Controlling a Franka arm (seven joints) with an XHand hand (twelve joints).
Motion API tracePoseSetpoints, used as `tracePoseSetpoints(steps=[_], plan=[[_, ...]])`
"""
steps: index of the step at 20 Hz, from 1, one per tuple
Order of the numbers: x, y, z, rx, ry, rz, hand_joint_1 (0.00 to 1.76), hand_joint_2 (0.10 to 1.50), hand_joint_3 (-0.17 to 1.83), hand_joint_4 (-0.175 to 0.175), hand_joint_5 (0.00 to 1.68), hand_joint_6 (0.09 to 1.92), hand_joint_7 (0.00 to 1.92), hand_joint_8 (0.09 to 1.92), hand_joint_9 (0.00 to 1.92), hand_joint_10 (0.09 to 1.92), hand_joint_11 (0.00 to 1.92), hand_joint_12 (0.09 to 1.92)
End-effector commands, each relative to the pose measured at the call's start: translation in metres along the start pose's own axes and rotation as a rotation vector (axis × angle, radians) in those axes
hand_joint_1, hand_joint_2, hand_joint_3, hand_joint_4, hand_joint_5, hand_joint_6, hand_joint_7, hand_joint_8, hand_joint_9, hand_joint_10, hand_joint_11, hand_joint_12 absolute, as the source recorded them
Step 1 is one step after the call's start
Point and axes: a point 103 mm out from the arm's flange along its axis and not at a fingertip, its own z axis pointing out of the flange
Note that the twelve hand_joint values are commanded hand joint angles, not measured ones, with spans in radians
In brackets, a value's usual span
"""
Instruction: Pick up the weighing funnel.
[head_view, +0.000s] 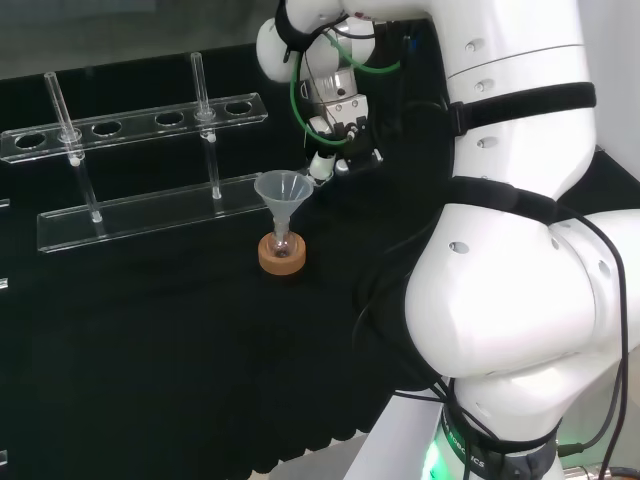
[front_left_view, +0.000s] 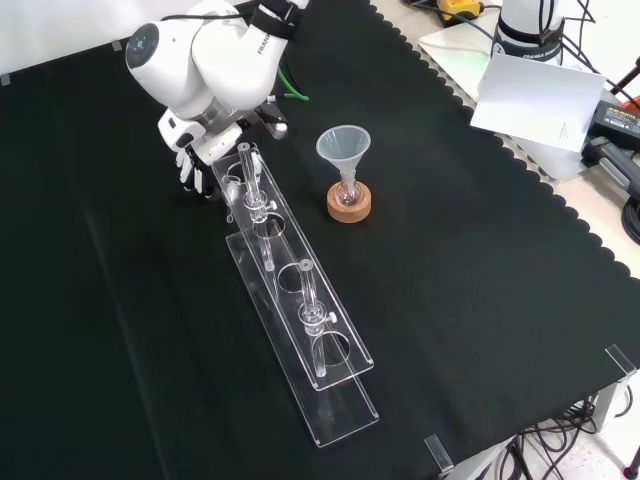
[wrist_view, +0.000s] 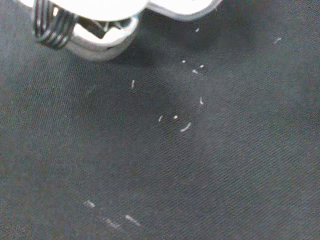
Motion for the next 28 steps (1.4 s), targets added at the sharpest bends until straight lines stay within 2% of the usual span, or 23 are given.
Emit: tracePoseSetpoints(steps=[1,4,6,10,17,28], plan=[[-0.015,-0.004,-0.002,-0.035,0.027,-0.015,1.09,0.73,0.6,0.175,1.15,0.86,0.5,0.73,0.72,0.57,0.55,1.26],[-0.026,-0.007,-0.01,-0.044,0.001,-0.01,1.12,0.59,0.83,0.175,1.21,0.88,0.55,0.72,0.81,0.54,0.65,1.19],[-0.03,-0.011,-0.021,-0.047,-0.013,-0.008,1.13,0.56,0.87,0.175,1.23,0.86,0.57,0.72,0.85,0.51,0.7,1.15],[-0.037,-0.025,-0.043,-0.046,-0.046,0.004,1.13,0.56,0.86,0.175,1.25,0.82,0.59,0.71,0.88,0.48,0.74,1.13],[-0.051,-0.065,-0.076,-0.053,-0.057,0.041,1.13,0.56,0.85,0.175,1.25,0.81,0.58,0.71,0.88,0.47,0.74,1.12],[-0.053,-0.125,-0.098,-0.067,-0.063,0.071,1.13,0.56,0.85,0.175,1.25,0.8,0.57,0.71,0.88,0.46,0.74,1.11]])
